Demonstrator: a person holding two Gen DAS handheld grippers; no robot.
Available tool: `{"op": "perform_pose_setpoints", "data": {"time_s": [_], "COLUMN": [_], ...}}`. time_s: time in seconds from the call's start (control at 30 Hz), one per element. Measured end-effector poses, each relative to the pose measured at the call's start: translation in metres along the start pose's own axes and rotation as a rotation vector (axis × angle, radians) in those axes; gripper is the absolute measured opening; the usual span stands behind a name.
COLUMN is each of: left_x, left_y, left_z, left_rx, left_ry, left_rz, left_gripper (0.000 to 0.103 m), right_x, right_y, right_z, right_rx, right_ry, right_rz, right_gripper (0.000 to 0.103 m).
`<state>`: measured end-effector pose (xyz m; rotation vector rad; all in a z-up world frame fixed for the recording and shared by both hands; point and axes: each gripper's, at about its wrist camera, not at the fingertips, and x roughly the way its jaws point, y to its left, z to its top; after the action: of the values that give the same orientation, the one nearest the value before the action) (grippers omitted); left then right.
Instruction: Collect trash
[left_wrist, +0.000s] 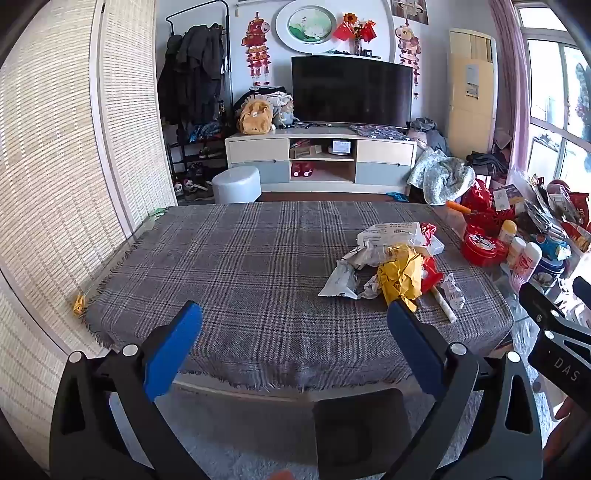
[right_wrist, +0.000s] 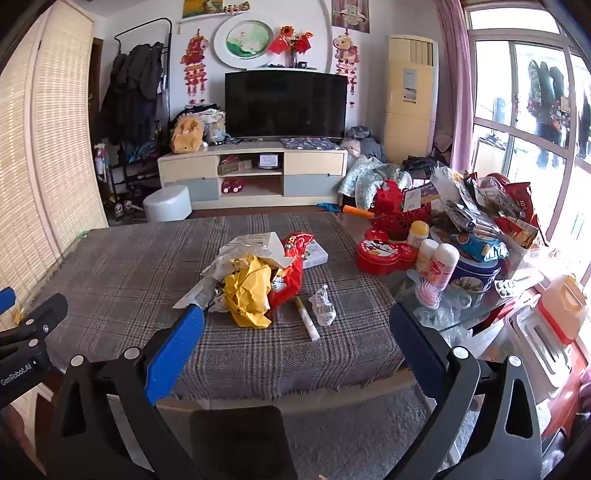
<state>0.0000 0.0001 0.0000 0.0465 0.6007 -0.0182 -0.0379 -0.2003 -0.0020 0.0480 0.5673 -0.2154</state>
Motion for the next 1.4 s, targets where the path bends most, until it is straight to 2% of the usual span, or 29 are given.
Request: {"op": "perform_pose_setpoints", "data": {"time_s": [1.4], "left_x": [-0.0028], "left_y": [0.0030], "left_z": [0.0039], "left_rx": [-0.023], "left_ry": [0.001], "left_rz": [-0.010], "left_gripper": [0.095], "right_x": [-0.0029], "right_y": [-0.0012], "right_z": [0.0010], "right_rx": [0.006], "right_ry": [-0.014], "right_rz": [0.009], "right_gripper": [0.100]}}
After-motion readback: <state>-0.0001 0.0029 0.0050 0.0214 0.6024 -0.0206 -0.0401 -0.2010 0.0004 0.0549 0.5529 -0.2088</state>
